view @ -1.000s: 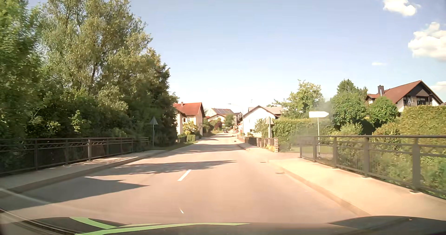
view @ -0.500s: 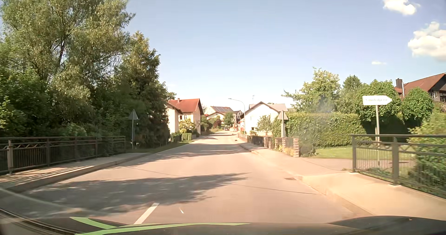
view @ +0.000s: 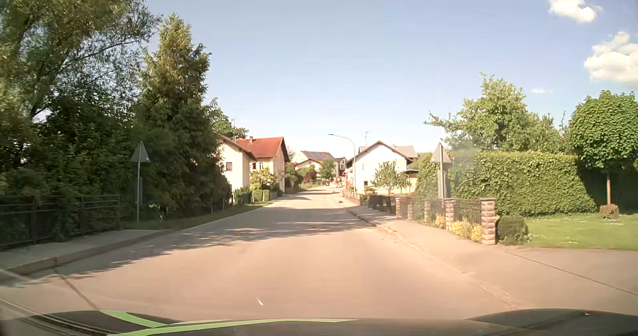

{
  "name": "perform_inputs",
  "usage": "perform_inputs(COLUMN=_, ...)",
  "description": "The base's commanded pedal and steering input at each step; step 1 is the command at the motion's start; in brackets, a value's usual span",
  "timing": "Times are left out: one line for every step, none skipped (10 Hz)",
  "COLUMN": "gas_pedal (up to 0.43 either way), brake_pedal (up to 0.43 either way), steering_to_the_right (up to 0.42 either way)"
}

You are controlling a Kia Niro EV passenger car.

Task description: Follow the waypoints while adhering to traffic rules and regulations

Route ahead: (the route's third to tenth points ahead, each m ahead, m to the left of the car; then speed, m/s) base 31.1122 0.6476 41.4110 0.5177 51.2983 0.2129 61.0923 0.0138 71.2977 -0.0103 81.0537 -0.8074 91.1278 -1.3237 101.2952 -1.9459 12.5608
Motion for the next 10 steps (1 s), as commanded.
perform_inputs(gas_pedal=0.079, brake_pedal=0.000, steering_to_the_right=-0.001)
perform_inputs(gas_pedal=0.079, brake_pedal=0.000, steering_to_the_right=-0.001)
perform_inputs(gas_pedal=0.047, brake_pedal=0.000, steering_to_the_right=-0.001)
perform_inputs(gas_pedal=0.047, brake_pedal=0.000, steering_to_the_right=-0.002)
perform_inputs(gas_pedal=0.047, brake_pedal=0.000, steering_to_the_right=-0.002)
perform_inputs(gas_pedal=0.047, brake_pedal=0.000, steering_to_the_right=-0.002)
perform_inputs(gas_pedal=0.047, brake_pedal=0.000, steering_to_the_right=-0.002)
perform_inputs(gas_pedal=0.047, brake_pedal=0.000, steering_to_the_right=-0.002)
perform_inputs(gas_pedal=0.047, brake_pedal=0.000, steering_to_the_right=-0.002)
perform_inputs(gas_pedal=0.047, brake_pedal=0.000, steering_to_the_right=-0.002)
